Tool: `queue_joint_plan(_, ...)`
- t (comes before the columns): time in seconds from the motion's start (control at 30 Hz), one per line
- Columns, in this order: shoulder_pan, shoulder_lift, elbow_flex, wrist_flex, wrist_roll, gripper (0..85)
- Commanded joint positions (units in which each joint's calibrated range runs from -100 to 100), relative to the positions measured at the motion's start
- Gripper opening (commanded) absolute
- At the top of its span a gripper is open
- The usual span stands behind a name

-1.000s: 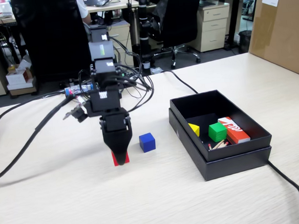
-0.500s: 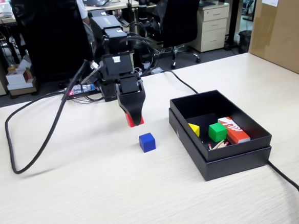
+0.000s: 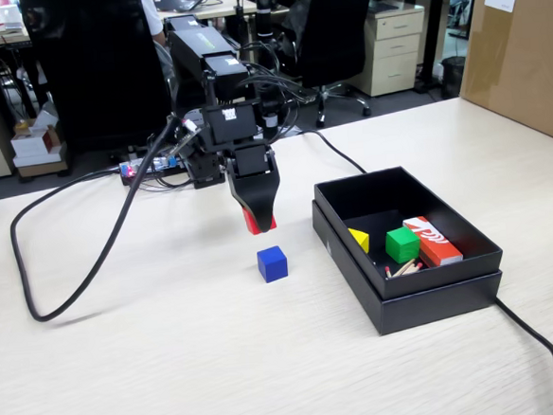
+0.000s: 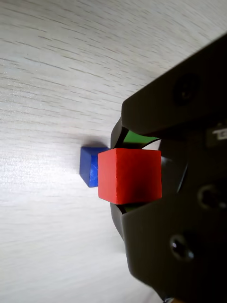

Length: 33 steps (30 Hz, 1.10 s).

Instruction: Put the red cube on top of the blue cube

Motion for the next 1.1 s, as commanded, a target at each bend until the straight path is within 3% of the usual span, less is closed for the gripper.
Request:
queue_joint_plan(0.0, 0.29, 0.48, 1.44, 4.48, 0.05, 1.1)
queue_joint_plan(1.07, 0.78, 2.2, -1.38, 7.94, 0.05, 1.2)
